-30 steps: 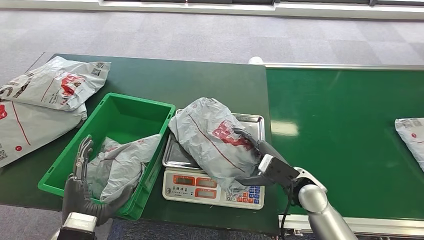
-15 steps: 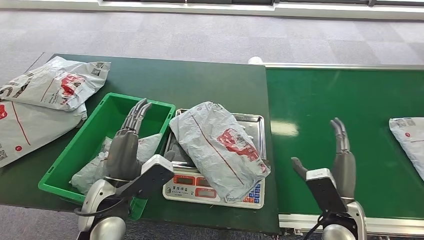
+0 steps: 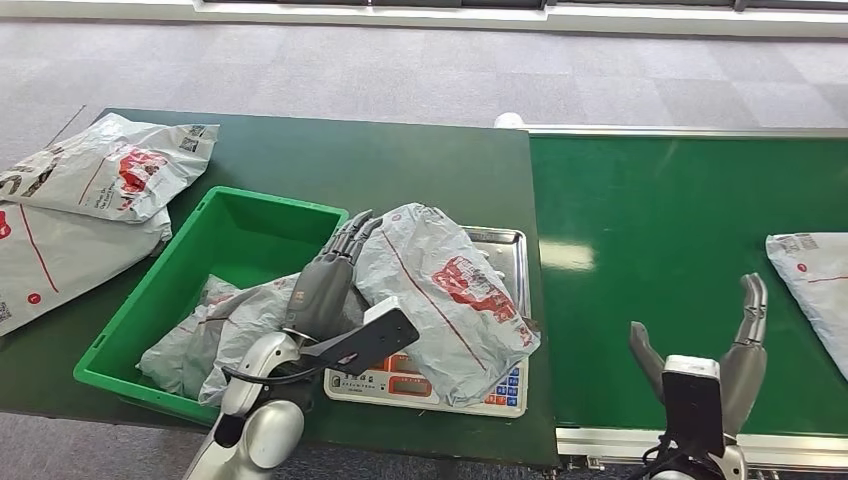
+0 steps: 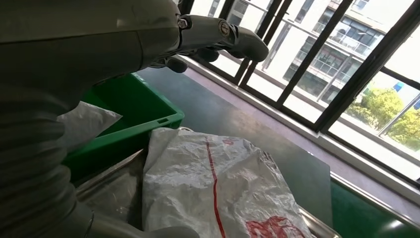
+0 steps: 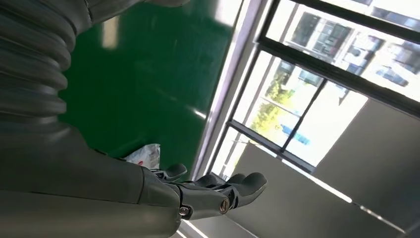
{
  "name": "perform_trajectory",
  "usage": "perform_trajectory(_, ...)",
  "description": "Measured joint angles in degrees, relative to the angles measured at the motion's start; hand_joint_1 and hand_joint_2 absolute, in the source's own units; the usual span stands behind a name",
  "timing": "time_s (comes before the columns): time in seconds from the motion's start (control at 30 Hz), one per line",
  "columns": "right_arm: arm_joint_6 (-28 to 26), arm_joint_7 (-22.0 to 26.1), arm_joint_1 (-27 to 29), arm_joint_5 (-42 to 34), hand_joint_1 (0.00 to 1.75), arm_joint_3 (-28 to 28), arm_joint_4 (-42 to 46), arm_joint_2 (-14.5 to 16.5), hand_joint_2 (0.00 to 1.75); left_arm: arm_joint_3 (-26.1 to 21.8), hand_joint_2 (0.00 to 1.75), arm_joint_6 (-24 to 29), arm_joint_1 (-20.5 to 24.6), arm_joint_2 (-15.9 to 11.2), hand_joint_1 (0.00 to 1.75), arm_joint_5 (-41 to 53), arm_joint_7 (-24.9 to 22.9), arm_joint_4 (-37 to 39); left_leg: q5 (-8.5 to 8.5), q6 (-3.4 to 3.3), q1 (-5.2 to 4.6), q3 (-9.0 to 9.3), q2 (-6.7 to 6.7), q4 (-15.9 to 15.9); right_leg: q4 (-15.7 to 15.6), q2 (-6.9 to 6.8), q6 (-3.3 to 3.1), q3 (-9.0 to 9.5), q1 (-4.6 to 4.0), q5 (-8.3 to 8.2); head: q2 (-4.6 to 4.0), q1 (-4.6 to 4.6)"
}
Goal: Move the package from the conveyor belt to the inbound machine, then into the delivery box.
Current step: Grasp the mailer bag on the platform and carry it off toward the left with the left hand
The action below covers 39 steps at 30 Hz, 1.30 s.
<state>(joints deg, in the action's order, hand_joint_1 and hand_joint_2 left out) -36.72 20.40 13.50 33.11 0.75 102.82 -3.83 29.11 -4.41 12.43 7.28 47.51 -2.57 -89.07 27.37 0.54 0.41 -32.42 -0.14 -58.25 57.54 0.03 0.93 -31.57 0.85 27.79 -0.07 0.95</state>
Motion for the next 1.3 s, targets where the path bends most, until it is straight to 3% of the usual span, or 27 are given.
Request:
perform_trajectory(0.13, -3.19, 16.48, -0.72, -8.38, 0.0, 3.48, 4.03, 5.73, 1.75, 2.01, 1.75, -4.16, 2.26, 1.41, 0.0, -4.49, -0.31, 5.4, -0.04, 0.02, 0.0, -0.02, -0.03, 0.0, 0.0, -0.05, 0.0, 0.01, 0.0, -0.01, 0.0, 0.0)
perform_trajectory(0.27, -3.38, 19.45, -1.27, -8.11, 0.0, 4.42, 9.35, 10.43, 1.75, 5.02, 1.75, -3.65, 5.41, 4.57, 0.0, -5.84, 0.12, 14.08, -0.04, 0.02, 0.0, -0.01, -0.01, 0.0, 0.01, -0.03, 0.0, 0.02, 0.0, -0.02, 0.0, -0.01)
perform_trajectory(0.3, -3.38, 19.5, -1.48, -7.97, 0.0, 4.42, 10.01, 11.19, 1.75, 5.64, 1.75, -3.35, 6.14, 5.46, 0.12, -6.46, 0.42, 16.45, -0.04, 0.02, 0.0, -0.01, -0.01, 0.0, 0.01, -0.03, 0.01, 0.02, 0.0, -0.03, 0.0, -0.01)
perform_trajectory(0.4, -3.37, 19.55, -2.27, -7.98, 0.0, 4.17, 10.72, 12.6, 1.75, 7.03, 1.75, -2.33, 8.59, 7.56, 1.43, -8.25, 1.34, 23.01, -0.05, 0.01, 0.0, -0.01, -0.01, 0.0, 0.0, -0.02, 0.03, 0.04, 0.01, -0.06, 0.0, -0.01)
perform_trajectory(0.43, -3.35, 19.57, -2.53, -7.98, 0.0, 3.85, 10.74, 12.96, 1.75, 7.48, 1.75, -1.59, 9.51, 8.1, 1.75, -8.25, 1.36, 25.24, -0.05, 0.01, -0.01, -0.01, -0.01, 0.0, 0.0, -0.02, 0.03, 0.04, 0.01, -0.07, 0.0, -0.01)
perform_trajectory(0.63, -3.27, 19.62, -3.31, -7.01, 0.0, 0.91, 10.73, 15.48, 1.75, 9.39, 1.75, 5.75, 13.77, 9.68, 1.75, -5.23, 0.53, 39.43, -0.09, 0.07, 0.0, 0.02, 0.0, 0.01, 0.02, 0.01, 0.0, 0.04, -0.05, -0.1, 0.0, 0.0)
perform_trajectory(0.83, -3.27, 19.62, -3.26, -6.8, 0.0, -0.07, 10.73, 16.95, 1.75, 9.55, 1.75, 9.15, 15.66, 9.91, 1.75, -3.62, 1.73, 45.73, -0.09, 0.09, 0.07, 0.08, 0.01, 0.06, 0.02, 0.03, -0.01, 0.11, -0.09, -0.09, 0.0, 0.0)
perform_trajectory(1.13, -3.27, 19.62, -2.31, -7.4, 0.0, -0.22, 10.73, 17.39, 1.75, 8.62, 1.75, 14.01, 15.44, 9.8, 1.75, -1.33, 0.58, 46.13, -0.12, 0.12, 0.07, 0.12, 0.04, 0.06, 0.02, 0.04, -0.04, 0.16, -0.12, -0.11, 0.0, 0.01)
perform_trajectory(1.3, -3.28, 19.62, -0.7, -9.09, 0.0, -0.17, 10.73, 17.48, 1.75, 4.41, 1.75, 19.21, 10.63, 8.59, 1.75, -0.81, 1.66, 35.37, -0.15, 0.17, 0.08, 0.0, 0.04, 0.06, 0.03, 0.06, -0.09, 0.0, -0.19, -0.14, 0.0, -0.01)
